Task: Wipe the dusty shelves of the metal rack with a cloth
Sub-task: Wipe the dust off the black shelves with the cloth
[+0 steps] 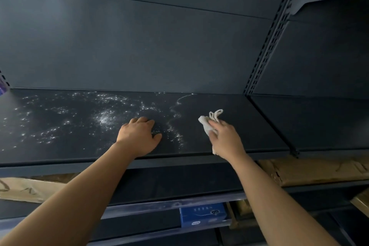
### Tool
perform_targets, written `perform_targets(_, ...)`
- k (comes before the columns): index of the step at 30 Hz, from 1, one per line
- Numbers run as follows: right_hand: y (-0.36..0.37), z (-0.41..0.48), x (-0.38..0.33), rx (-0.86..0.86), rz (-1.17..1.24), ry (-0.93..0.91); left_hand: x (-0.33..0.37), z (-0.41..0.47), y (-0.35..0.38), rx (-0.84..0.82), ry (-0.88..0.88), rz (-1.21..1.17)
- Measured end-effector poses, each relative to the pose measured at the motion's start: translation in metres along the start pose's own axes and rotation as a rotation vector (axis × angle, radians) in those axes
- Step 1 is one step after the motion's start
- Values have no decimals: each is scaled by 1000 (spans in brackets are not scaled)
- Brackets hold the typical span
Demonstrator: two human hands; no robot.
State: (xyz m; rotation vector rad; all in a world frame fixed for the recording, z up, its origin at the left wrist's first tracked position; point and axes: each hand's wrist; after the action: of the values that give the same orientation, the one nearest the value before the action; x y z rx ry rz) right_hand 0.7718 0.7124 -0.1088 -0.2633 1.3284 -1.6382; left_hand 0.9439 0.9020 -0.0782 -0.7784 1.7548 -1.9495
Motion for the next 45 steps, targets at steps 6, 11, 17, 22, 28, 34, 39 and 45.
perform_targets(6,-12,42,80,62,-94,320,-3,30,0,-8,-33,17)
perform_targets(11,-1,84,102,52,-133,408,-11,53,0,-1,-86,25)
perform_targets(17,40,127,36,-27,-127,215,-14,64,4,21,-134,3)
perform_targets(22,82,127,-38,-112,50,-123,-17,64,8,52,-135,11)
perform_targets(28,46,143,52,72,-193,191,-23,65,7,73,-121,-23)
perform_targets(34,58,171,42,64,-262,402,-27,66,8,77,-109,-45)
perform_targets(39,100,170,-39,14,-198,216,-32,65,7,51,-104,-69)
perform_targets(45,123,167,-105,-208,-68,-168,-47,57,2,51,-148,-79)
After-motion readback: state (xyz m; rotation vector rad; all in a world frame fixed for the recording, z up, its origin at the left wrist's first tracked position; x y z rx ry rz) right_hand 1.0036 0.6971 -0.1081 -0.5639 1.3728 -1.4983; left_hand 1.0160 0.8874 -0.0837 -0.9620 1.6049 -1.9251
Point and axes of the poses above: each hand's wrist, its own z-axis towards the middle knuckle, its own y-axis out of the palm, x = y × z, and after that the axes turned 6 degrees about x, right-handed
